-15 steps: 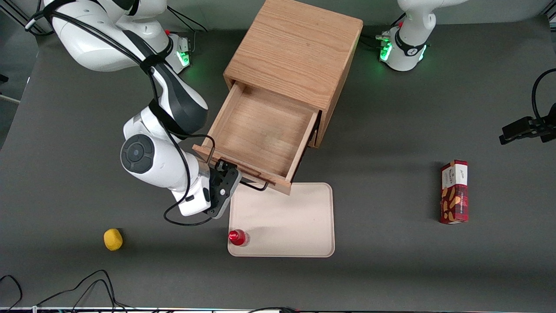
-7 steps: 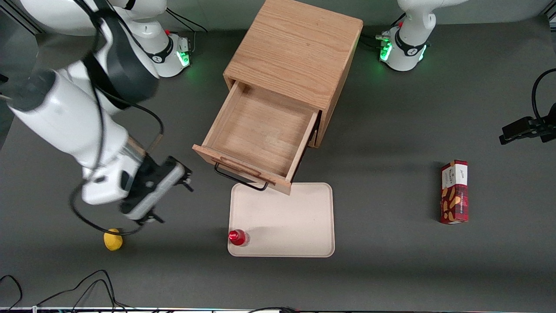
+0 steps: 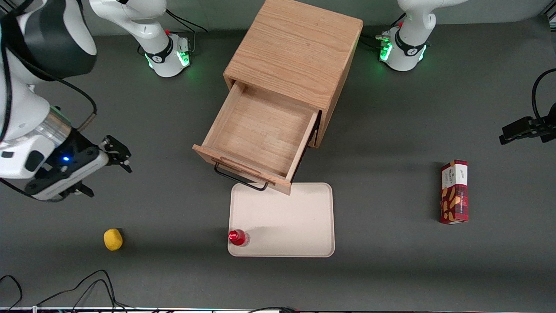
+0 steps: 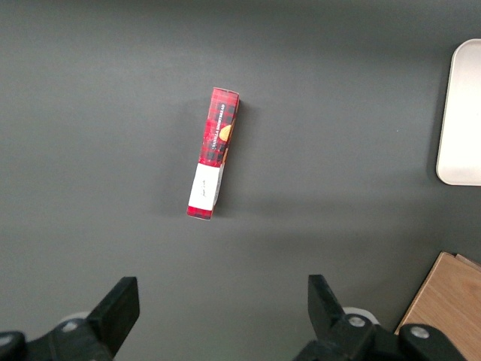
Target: Open upper drawer
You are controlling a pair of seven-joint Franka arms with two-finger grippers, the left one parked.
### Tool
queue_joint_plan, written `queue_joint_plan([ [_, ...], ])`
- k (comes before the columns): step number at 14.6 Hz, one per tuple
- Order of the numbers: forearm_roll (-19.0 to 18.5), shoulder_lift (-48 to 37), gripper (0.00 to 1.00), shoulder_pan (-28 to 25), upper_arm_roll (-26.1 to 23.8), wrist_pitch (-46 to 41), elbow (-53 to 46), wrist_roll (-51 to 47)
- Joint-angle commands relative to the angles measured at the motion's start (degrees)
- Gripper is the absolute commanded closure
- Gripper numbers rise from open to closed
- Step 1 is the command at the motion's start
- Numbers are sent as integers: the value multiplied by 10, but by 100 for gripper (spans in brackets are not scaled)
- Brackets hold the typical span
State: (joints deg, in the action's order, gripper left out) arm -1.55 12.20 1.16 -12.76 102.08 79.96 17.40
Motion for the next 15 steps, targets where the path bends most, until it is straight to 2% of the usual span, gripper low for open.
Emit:
queue_joint_plan([
  [1,18,-80,0,9,5,-46,84,-149],
  [3,20,-94,0,21,5,-89,96,-234],
  [5,36,-124,0,36,5,-94,152,-294],
  [11,30,-139,0,54,5,-110,171,-294],
  [15,3,-140,0,53,1,-106,152,-297],
])
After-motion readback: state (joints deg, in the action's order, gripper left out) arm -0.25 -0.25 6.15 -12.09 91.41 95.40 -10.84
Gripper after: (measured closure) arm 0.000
